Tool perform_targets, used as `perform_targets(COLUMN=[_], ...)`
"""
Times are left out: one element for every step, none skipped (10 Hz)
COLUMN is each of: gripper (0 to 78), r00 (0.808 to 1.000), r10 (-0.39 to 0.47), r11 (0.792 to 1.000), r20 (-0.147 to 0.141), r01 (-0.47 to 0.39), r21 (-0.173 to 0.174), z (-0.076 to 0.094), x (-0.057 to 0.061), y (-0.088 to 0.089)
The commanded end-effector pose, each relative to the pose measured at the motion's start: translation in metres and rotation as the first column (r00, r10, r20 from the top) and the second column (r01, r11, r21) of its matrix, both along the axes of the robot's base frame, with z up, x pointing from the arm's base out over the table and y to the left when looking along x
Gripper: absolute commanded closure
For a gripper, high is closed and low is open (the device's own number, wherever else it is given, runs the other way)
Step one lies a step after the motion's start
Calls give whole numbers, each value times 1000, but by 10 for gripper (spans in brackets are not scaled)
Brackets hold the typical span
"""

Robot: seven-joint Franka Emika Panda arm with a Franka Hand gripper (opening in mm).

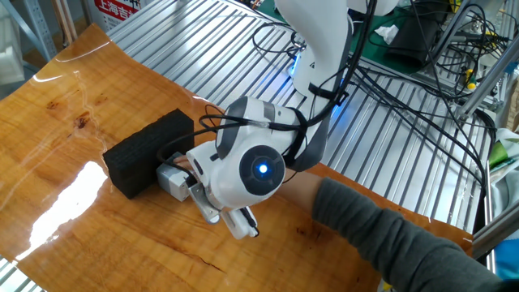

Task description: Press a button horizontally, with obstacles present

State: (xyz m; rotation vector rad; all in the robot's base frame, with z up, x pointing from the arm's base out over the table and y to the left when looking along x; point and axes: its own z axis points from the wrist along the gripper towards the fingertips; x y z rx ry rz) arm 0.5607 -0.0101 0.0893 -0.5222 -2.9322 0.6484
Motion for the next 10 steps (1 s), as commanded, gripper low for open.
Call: perform_targets(gripper=[776,776,776,776,776,776,776,776,776,776], r00=[1000,1000,999,999,999,999,998,997,997,996], r10=[-25,-28,-32,-36,-43,-48,-69,-78,-83,-89], r11=[1000,1000,999,999,999,999,997,997,996,996], r20=[-5,-7,-6,-3,-2,-2,-8,-8,-9,-9], r01=[25,28,32,36,43,48,69,77,83,89], r21=[6,3,-1,-8,-10,-11,-20,-26,-28,-31], z=[-2,-4,-5,-6,-7,-8,-8,-9,-9,-10], x=[1,1,1,0,-1,-2,-4,-6,-8,-9], y=[-3,-5,-7,-9,-11,-11,-11,-11,-12,-12])
